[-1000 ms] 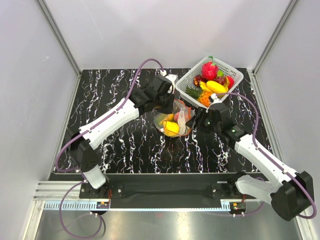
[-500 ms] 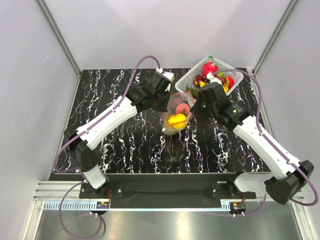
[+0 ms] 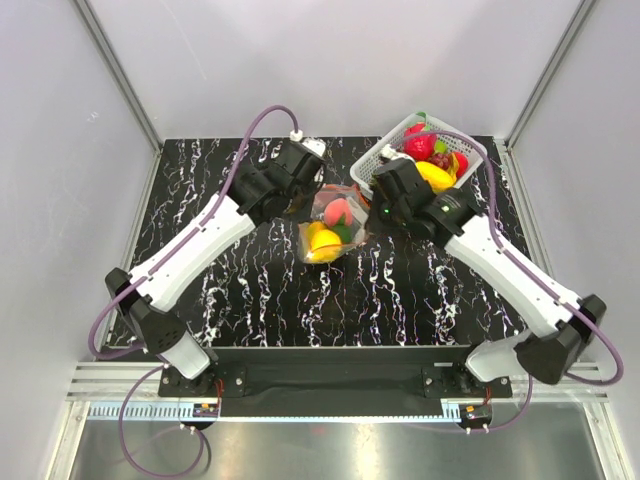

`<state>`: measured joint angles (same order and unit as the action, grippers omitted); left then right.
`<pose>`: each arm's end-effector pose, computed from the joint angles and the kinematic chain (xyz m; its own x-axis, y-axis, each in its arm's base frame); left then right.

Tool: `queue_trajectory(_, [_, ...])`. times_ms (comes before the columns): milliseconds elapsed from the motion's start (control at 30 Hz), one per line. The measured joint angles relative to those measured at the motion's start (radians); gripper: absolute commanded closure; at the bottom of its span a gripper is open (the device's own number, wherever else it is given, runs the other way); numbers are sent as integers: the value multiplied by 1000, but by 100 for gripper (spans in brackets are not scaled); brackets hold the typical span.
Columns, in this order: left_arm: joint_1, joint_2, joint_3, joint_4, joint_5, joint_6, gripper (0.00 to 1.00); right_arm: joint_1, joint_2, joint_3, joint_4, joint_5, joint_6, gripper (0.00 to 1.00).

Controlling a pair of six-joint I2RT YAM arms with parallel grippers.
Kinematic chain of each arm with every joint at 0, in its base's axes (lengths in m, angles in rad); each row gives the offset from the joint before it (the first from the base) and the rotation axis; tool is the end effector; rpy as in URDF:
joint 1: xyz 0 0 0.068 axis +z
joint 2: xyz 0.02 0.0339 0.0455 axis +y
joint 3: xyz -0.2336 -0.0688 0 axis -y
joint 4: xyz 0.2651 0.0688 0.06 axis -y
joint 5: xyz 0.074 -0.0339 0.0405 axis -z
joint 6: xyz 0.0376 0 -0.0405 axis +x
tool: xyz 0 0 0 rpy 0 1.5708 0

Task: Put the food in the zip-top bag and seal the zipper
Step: Adjust the zipper food storage bag at the center of the board.

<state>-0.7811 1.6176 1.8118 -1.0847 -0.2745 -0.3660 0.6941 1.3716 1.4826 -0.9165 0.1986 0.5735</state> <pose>0.2549 -0.2383 0.3712 -0.7147 0.2235 -0.6628 0.3222 0.9463 -0.0284 0.2410 0.1909 0.3515 -0.7489 0.0688 -0.6591 -0.1378 0.9567 0.2563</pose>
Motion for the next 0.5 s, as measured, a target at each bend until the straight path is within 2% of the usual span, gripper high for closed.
queue_trajectory(167, [63,-37,-21,-52,-47,8,100,80,143,121,72,-89,-23,100])
queue_trajectory(267, [88,-69,-44,-61,-77,9,99,100,164,104,141,-123,-25,100])
queue_trajectory(300, [88,-87,-61,-56,-79,10,99,101,163,92,156,-128,-25,96])
queue_trajectory(333, [87,-101,-77,-51,-79,11,100,100,158,75,178,-129,-24,89])
queue_trajectory(367, [85,-117,-98,-45,-78,11,100,100,154,56,194,-129,-24,77])
queue_trajectory(400, [85,-129,-119,-37,-76,12,100,100,149,32,213,-129,-26,60])
queue_trajectory(467, [84,-144,-168,-6,-65,16,100,100,141,-22,237,-129,-30,38])
queue_trajectory(500, [83,-145,-197,19,-60,18,100,100,138,-45,247,-127,-32,31])
